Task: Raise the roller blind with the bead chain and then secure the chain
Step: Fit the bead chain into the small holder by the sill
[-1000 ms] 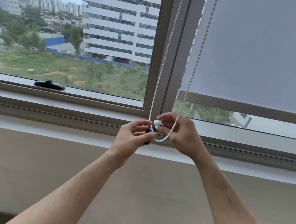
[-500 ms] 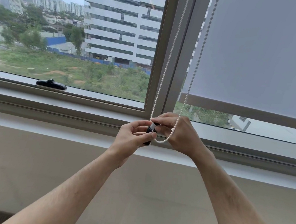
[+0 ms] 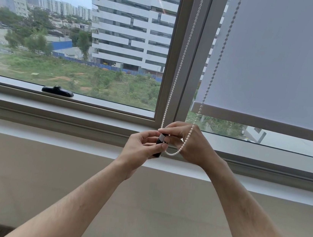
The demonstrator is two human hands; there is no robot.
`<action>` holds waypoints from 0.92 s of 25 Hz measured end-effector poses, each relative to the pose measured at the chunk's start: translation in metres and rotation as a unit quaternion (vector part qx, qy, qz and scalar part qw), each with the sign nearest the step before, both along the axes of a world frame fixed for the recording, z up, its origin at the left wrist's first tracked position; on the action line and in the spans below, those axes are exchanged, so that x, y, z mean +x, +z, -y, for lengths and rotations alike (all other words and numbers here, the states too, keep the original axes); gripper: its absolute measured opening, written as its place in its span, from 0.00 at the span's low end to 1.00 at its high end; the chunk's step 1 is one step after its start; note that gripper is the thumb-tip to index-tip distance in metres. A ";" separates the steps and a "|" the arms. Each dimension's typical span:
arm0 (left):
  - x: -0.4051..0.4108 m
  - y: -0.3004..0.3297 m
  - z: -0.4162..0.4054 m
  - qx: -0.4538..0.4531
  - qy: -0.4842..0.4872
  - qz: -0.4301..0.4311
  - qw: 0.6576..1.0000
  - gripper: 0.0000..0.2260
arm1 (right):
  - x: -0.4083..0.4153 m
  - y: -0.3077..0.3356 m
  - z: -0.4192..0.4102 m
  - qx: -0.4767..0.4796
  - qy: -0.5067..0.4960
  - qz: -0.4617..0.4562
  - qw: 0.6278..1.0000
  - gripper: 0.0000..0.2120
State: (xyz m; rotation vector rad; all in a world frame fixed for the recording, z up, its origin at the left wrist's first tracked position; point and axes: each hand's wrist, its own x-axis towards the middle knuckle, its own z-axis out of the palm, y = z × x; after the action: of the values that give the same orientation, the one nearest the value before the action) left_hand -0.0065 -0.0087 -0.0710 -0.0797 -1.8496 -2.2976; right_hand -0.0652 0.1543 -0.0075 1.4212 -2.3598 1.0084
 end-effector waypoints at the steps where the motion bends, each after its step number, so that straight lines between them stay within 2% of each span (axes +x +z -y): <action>1: 0.000 0.000 0.001 -0.002 0.000 0.004 1.000 0.12 | 0.000 0.000 0.000 0.008 0.003 0.004 1.000 0.10; 11: 0.003 0.000 0.009 -0.024 -0.042 0.015 0.999 0.15 | -0.007 -0.002 0.001 0.017 -0.005 0.019 1.000 0.09; 18: -0.001 -0.007 0.002 -0.079 0.024 -0.021 0.996 0.20 | -0.010 -0.012 0.005 0.000 -0.033 0.010 0.999 0.10; 23: -0.006 -0.011 0.001 -0.096 0.049 -0.023 0.994 0.16 | -0.009 -0.015 0.007 0.000 -0.106 -0.007 0.994 0.06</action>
State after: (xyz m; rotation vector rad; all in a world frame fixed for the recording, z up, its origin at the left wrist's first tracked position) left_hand -0.0121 -0.0101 -0.0820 -0.0652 -1.9984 -2.0327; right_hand -0.0737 0.1472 -0.0230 1.1416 -2.4369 0.9392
